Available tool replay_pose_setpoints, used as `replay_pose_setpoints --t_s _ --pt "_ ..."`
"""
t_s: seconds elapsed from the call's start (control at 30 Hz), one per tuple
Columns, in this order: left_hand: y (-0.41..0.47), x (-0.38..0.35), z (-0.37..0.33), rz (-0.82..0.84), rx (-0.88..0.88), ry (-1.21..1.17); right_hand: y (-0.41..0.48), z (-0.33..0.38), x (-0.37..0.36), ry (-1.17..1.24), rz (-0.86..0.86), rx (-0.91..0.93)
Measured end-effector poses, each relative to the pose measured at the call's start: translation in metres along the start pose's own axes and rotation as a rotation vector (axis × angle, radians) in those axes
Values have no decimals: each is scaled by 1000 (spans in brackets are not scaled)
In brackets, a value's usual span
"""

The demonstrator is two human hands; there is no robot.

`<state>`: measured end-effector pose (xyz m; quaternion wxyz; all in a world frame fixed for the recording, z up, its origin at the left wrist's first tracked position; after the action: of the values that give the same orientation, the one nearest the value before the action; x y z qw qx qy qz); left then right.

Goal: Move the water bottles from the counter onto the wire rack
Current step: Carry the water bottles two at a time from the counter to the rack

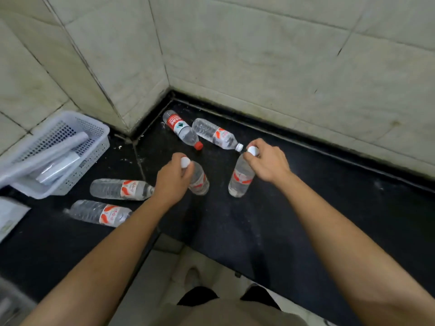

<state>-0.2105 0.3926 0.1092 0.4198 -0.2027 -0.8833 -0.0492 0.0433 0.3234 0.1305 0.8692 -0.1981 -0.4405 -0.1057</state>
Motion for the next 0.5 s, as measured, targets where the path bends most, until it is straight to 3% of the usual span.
replay_pose_setpoints --t_s 0.27,0.5 --pt "-7 -22 -6 71 44 -38 -33 -28 -20 49 122 -10" --pt "-31 -41 4 -69 -19 -99 -61 -61 -45 122 -97 -17"
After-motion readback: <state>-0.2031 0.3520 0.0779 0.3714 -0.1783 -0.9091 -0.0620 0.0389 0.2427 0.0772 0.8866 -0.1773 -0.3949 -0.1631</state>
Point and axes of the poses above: each hand's wrist, its own y-axis towards the middle knuckle, its own x-axis out of the back of the hand, z = x × y, the point moved 7 cm from there along y, towards the middle knuckle, and after that the axes turned 6 degrees about z, right-handed, at the moved point
